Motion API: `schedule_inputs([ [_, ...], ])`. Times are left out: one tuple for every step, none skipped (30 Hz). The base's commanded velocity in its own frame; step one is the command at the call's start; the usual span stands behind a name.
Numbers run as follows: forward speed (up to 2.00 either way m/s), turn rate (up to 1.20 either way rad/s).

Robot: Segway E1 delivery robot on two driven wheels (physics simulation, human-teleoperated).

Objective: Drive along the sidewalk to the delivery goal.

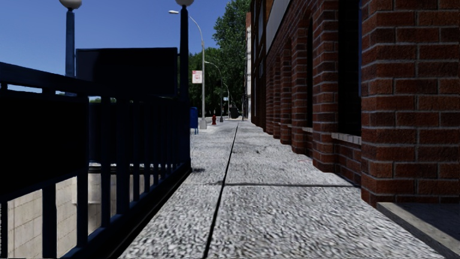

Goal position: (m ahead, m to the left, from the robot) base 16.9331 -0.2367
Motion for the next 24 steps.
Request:
schedule_inputs([
  [1.97,0.00],
  [1.97,0.00],
  [1.97,0.00],
  [1.97,0.00],
  [1.97,0.00],
  [1.97,0.00],
  [1.97,0.00],
  [1.97,0.00],
  [1.97,0.00],
  [1.97,0.00],
  [1.96,0.00],
  [1.94,0.00],
  [1.94,0.00],
  [1.94,-0.08],
  [1.93,-0.18],
  [1.93,-0.18],
  [1.93,-0.24],
  [1.93,-0.26],
  [1.93,-0.27],
  [1.93,-0.27],
  [1.93,-0.27],
  [1.93,-0.27],
  [1.93,-0.25],
  [1.93,-0.25],
])
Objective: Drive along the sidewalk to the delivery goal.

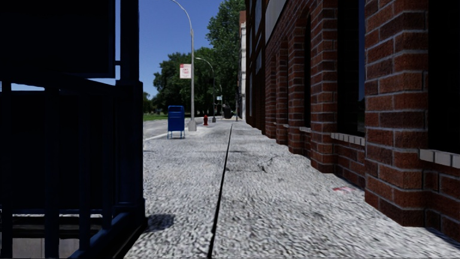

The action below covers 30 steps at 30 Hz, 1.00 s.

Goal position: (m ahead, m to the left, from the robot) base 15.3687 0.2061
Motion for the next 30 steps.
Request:
schedule_inputs([
  [1.93,-0.11],
  [1.93,0.00],
  [1.93,0.00],
  [1.93,0.00],
  [1.93,0.00],
  [1.93,0.00],
  [1.93,0.00],
  [1.93,0.00],
  [1.93,0.00],
  [1.93,0.00],
  [1.93,0.00],
  [1.93,0.00],
  [1.93,0.00],
  [1.93,0.00],
  [1.93,0.00],
  [1.93,0.00],
  [1.93,0.00],
  [1.93,0.00],
  [1.94,0.00],
  [1.94,0.00],
  [1.94,0.00],
  [1.94,0.00],
  [1.94,0.00],
  [1.95,0.00],
  [1.95,0.00],
  [1.95,0.00],
  [1.95,0.00],
  [1.95,0.00],
  [1.95,0.00],
  [1.95,0.00],
])
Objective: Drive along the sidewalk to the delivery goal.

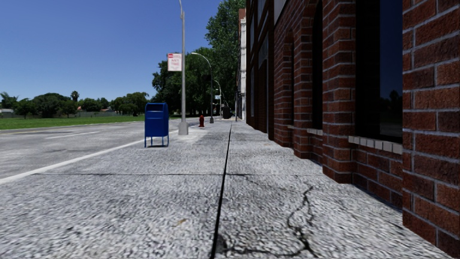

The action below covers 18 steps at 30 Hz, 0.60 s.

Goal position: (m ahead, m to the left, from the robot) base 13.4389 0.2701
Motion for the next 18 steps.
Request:
schedule_inputs([
  [1.95,0.00],
  [1.95,0.00],
  [1.95,0.00],
  [1.95,0.00],
  [1.95,0.00],
  [1.95,0.00],
  [1.95,0.00],
  [1.95,0.00],
  [1.95,0.00],
  [1.95,0.00],
  [1.95,0.00],
  [1.95,0.00],
  [1.95,0.00],
  [1.95,0.00],
  [1.95,0.00],
  [1.95,0.00],
  [1.95,0.00],
  [1.95,0.00],
])
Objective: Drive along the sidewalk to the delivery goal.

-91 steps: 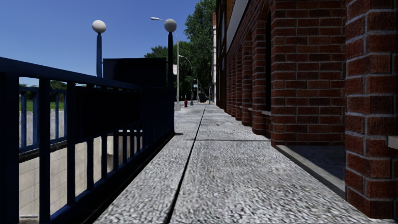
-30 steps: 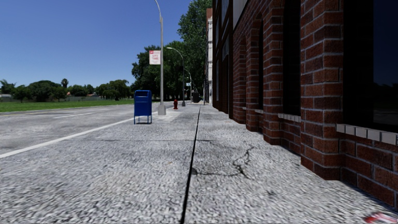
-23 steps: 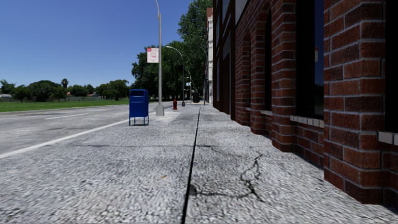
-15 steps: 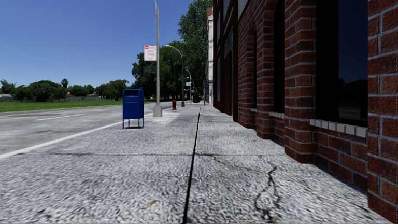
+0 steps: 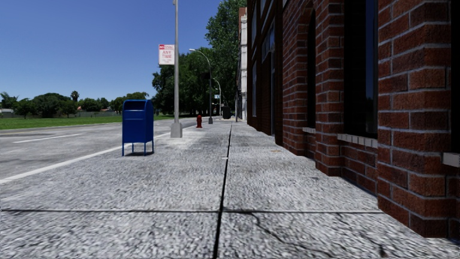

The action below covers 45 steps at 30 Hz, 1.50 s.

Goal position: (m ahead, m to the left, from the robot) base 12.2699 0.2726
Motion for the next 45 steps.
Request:
schedule_inputs([
  [1.95,0.00],
  [1.95,0.00],
  [1.95,0.00],
  [1.95,0.00],
  [1.95,0.00],
  [1.95,0.00],
  [1.95,0.00],
  [1.95,0.00],
  [1.95,0.00],
  [1.95,0.00],
  [1.95,0.00],
  [1.95,0.00],
  [1.95,0.00],
  [1.95,0.10],
  [1.95,0.10],
  [1.95,0.23],
  [1.95,0.26],
  [1.95,0.28],
  [1.95,0.28],
  [1.95,0.28],
  [1.95,0.28],
  [1.95,0.28],
  [1.95,0.28],
  [1.95,0.28],
  [1.95,0.28],
  [1.95,0.28],
  [1.95,0.28],
  [1.95,0.27],
  [1.95,0.27],
  [1.95,0.21],
  [1.95,0.00],
  [1.95,0.00],
  [1.95,0.00],
  [1.95,0.00],
  [1.95,0.00],
  [1.95,0.00],
  [1.95,0.00],
  [1.95,0.00],
  [1.95,0.00],
  [1.95,0.00],
  [1.95,0.00],
  [1.95,0.00],
  [2.00,0.00],
  [2.00,0.00],
  [2.00,0.00],
])
